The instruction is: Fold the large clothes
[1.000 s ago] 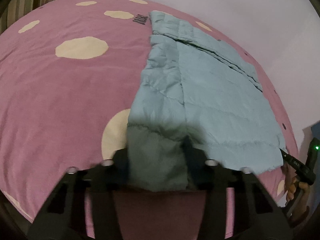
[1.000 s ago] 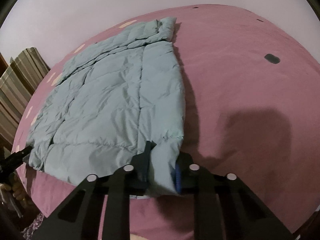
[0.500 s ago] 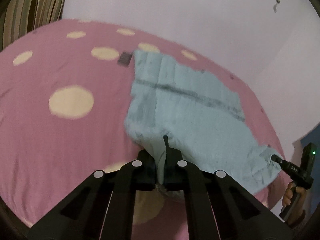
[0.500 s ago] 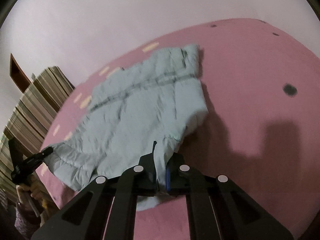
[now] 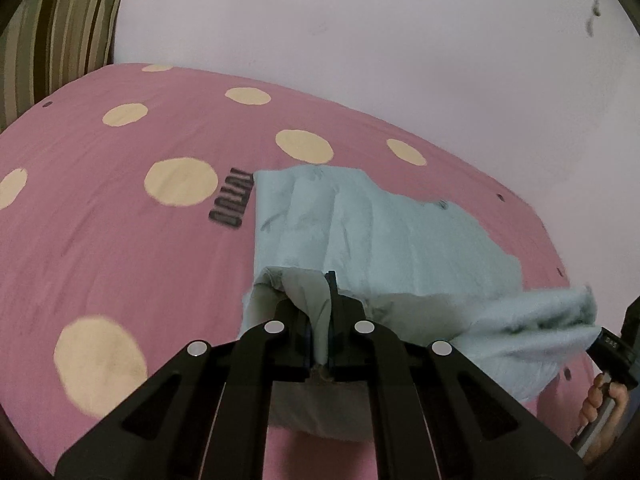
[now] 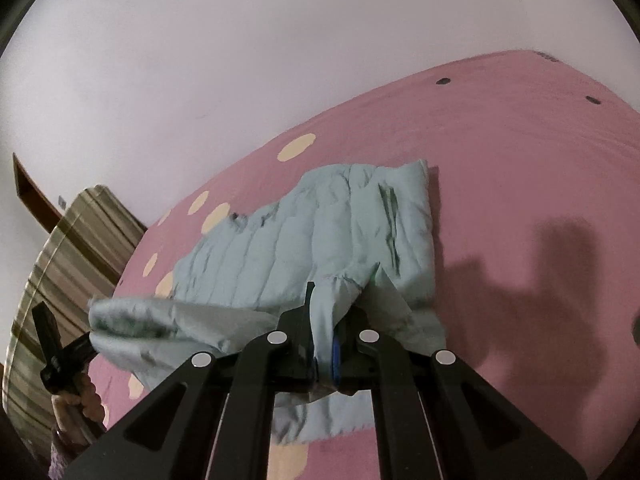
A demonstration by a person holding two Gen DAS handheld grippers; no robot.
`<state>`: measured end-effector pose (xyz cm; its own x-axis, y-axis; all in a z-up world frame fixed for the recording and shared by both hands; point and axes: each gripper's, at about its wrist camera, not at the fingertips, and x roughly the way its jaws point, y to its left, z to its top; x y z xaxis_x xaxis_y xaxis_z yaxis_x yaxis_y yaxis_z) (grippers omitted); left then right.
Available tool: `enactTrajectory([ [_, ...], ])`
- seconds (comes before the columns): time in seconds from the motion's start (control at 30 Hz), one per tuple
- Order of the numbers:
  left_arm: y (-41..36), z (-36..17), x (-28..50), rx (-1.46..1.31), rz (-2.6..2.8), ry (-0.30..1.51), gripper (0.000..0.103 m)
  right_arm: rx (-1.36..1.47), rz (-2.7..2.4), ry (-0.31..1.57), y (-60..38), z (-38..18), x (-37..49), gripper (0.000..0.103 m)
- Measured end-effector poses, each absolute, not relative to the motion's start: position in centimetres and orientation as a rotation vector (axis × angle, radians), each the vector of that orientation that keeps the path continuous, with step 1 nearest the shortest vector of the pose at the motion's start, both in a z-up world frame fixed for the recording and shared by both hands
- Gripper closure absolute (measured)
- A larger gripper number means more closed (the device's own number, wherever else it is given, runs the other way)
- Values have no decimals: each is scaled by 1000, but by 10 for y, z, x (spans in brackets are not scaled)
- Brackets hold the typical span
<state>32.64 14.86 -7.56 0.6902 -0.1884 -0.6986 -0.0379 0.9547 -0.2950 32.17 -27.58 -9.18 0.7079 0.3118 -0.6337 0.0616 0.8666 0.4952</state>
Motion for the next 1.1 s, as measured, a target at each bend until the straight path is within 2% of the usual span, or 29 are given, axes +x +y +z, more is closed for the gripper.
enactTrajectory([
  [0.37,140,-122,422,-272,-42,913,98,564,97,905,-291,-148,417,98],
  [0.7,145,-104,460,-289,-57,875,98,536,109,846,-297,-118,450,98],
  [1.1,133,-136,522,-235,-9,934,97,517,58,911,-292,-149,507,96],
])
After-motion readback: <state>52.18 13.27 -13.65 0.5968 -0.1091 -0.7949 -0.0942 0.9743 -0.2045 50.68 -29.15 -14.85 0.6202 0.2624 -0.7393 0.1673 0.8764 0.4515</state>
